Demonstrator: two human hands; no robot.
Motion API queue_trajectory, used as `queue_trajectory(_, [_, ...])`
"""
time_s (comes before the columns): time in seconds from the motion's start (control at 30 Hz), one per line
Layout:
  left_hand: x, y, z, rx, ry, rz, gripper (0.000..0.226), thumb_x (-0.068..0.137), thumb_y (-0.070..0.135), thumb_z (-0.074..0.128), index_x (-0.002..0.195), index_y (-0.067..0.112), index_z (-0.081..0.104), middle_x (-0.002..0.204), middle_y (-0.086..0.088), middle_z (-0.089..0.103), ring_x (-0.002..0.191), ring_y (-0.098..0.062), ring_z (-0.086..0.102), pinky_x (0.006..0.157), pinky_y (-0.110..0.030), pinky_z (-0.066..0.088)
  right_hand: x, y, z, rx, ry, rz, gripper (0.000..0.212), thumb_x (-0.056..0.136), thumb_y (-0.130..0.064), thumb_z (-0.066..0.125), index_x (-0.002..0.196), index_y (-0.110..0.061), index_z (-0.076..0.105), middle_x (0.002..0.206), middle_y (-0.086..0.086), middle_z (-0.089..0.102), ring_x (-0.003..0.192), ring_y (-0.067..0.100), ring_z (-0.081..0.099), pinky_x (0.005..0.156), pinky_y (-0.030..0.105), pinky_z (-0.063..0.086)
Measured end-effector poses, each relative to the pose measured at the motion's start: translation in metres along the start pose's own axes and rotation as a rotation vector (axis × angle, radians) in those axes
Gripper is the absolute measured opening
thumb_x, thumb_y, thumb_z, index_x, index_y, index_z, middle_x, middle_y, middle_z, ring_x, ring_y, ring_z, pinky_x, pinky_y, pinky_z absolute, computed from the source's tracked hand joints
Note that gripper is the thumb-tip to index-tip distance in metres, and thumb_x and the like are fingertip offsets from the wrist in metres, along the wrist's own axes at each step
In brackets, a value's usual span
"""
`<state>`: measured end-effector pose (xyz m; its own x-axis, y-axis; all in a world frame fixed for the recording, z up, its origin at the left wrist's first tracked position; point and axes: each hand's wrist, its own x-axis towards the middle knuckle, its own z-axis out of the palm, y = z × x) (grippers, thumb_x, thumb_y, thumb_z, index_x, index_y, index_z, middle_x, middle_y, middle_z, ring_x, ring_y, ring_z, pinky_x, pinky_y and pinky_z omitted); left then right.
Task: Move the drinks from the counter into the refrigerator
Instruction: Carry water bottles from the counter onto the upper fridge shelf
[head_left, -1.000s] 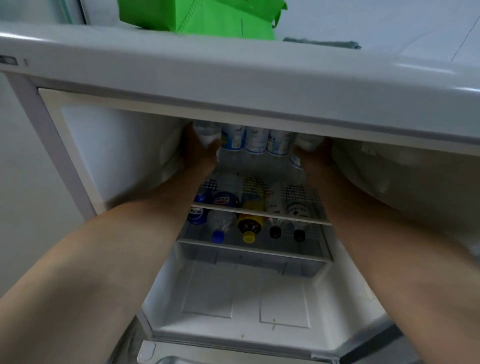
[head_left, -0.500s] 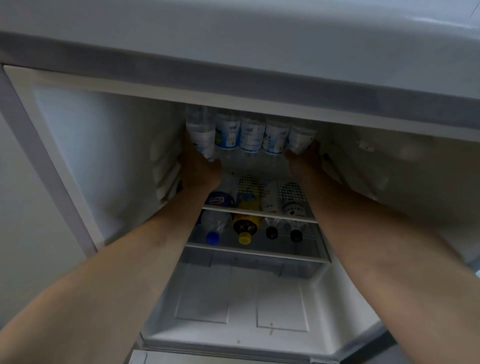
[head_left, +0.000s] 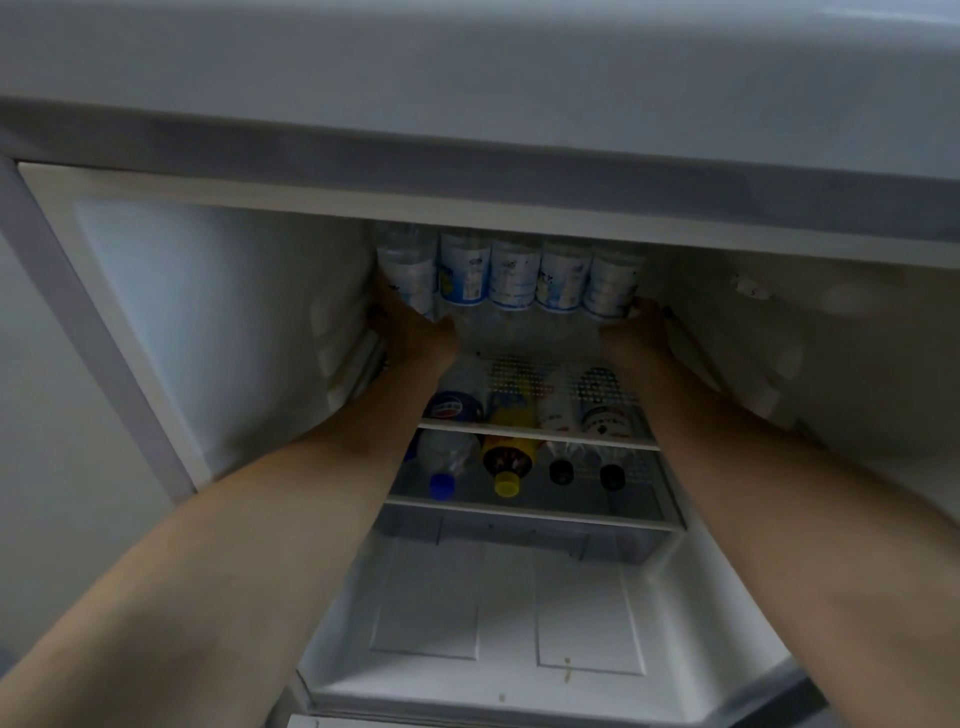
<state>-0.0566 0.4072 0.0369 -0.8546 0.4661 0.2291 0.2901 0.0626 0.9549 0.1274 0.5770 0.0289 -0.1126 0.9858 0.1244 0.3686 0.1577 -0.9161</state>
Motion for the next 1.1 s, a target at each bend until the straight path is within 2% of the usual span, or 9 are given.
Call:
queue_trajectory(0.23, [-0.022, -0.004, 0.004, -0.006, 0.086, -0.02, 0.081, 0.093, 0.007, 0.061, 0.157, 0.009, 0.013, 0.158, -0.017, 0.019, 0.145, -0.028, 0.025, 0.106, -0.016, 0.016, -0.01, 0.002, -0.002, 0.003, -0.014, 0.003, 0.062, 0.089, -0.013, 0.069, 0.144, -0.012, 0.04, 0.142, 0.012, 0.051, 0.125, 0.028, 0.053, 0.101, 0.031, 0.044])
queue_trajectory(0.3, [-0.026, -0.005, 0.002, -0.033, 0.077, 0.014, 0.072, 0.093, 0.003, 0.059, 0.154, 0.007, 0.022, 0.155, -0.017, 0.029, 0.142, -0.028, 0.032, 0.112, -0.022, 0.022, -0.016, 0.002, 0.0, 0.006, 0.01, 0.008, 0.058, 0.088, -0.011, 0.067, 0.141, -0.011, 0.043, 0.138, 0.014, 0.054, 0.122, 0.029, 0.055, 0.096, 0.029, 0.045])
queue_trajectory(0.4, [-0.025, -0.005, 0.001, -0.045, -0.086, 0.008, 0.049, 0.097, 0.003, 0.051, 0.144, 0.006, 0.038, 0.143, -0.016, 0.047, 0.13, -0.029, 0.047, 0.104, -0.026, 0.037, -0.026, -0.003, 0.004, 0.006, 0.054, 0.038, 0.057, 0.088, -0.009, 0.064, 0.141, -0.008, 0.044, 0.138, 0.016, 0.055, 0.123, 0.03, 0.055, 0.093, 0.026, 0.043])
queue_trajectory(0.57, [-0.02, -0.003, 0.001, -0.132, -0.179, -0.068, 0.06, 0.1, 0.005, 0.047, 0.155, 0.01, 0.023, 0.16, -0.01, 0.029, 0.144, -0.023, 0.033, 0.109, -0.02, 0.022, -0.046, -0.01, 0.005, 0.049, 0.087, 0.049, 0.059, 0.089, -0.004, 0.062, 0.145, -0.007, 0.043, 0.139, 0.014, 0.054, 0.123, 0.026, 0.055, 0.081, 0.011, 0.036])
queue_trajectory(0.67, [-0.024, -0.008, 0.003, -0.192, -0.133, -0.099, 0.059, 0.097, -0.002, 0.049, 0.152, 0.004, 0.026, 0.154, -0.017, 0.036, 0.139, -0.028, 0.04, 0.117, -0.032, 0.031, -0.06, -0.001, 0.0, 0.017, 0.114, 0.006, 0.049, 0.087, -0.003, 0.061, 0.136, -0.001, 0.051, 0.129, 0.015, 0.061, 0.112, 0.02, 0.058, 0.063, -0.002, 0.033])
queue_trajectory(0.77, [-0.036, -0.014, 0.007, -0.123, -0.089, -0.058, 0.05, 0.095, 0.002, 0.054, 0.143, -0.005, 0.039, 0.147, -0.02, 0.045, 0.134, -0.033, 0.044, 0.112, -0.028, 0.032, -0.071, 0.008, -0.006, 0.04, 0.15, -0.044, 0.034, 0.087, -0.005, 0.058, 0.12, -0.001, 0.062, 0.118, 0.012, 0.068, 0.108, 0.022, 0.064, 0.067, 0.006, 0.042])
queue_trajectory(0.93, [-0.053, -0.011, -0.002, -0.066, -0.037, -0.007, 0.044, 0.093, 0.009, 0.06, 0.135, 0.001, 0.049, 0.138, -0.015, 0.054, 0.126, -0.028, 0.052, 0.1, -0.023, 0.037, -0.107, 0.006, -0.024, 0.052, 0.189, -0.085, 0.031, 0.091, -0.02, 0.054, 0.12, -0.015, 0.067, 0.117, 0.002, 0.07, 0.108, 0.016, 0.063, 0.084, 0.025, 0.052])
queue_trajectory(1.03, [-0.066, 0.005, -0.008, -0.055, -0.012, 0.131, 0.038, 0.094, 0.005, 0.057, 0.131, 0.0, 0.051, 0.125, -0.016, 0.058, 0.115, -0.02, 0.055, 0.087, -0.013, 0.034, -0.133, 0.006, -0.04, 0.124, 0.252, -0.104, 0.031, 0.092, -0.013, 0.042, 0.106, -0.014, 0.07, 0.1, 0.003, 0.071, 0.087, 0.013, 0.063, 0.066, 0.02, 0.047])
queue_trajectory(1.1, [-0.091, 0.02, -0.008, -0.106, -0.029, 0.162, 0.018, 0.096, 0.006, 0.054, 0.11, 0.016, 0.058, 0.098, 0.0, 0.059, 0.097, -0.002, 0.061, 0.078, -0.012, 0.038, -0.157, 0.008, -0.055, 0.186, 0.262, -0.073, 0.028, 0.089, -0.009, 0.041, 0.089, -0.02, 0.066, 0.08, -0.003, 0.065, 0.065, -0.002, 0.056, 0.052, 0.01, 0.041])
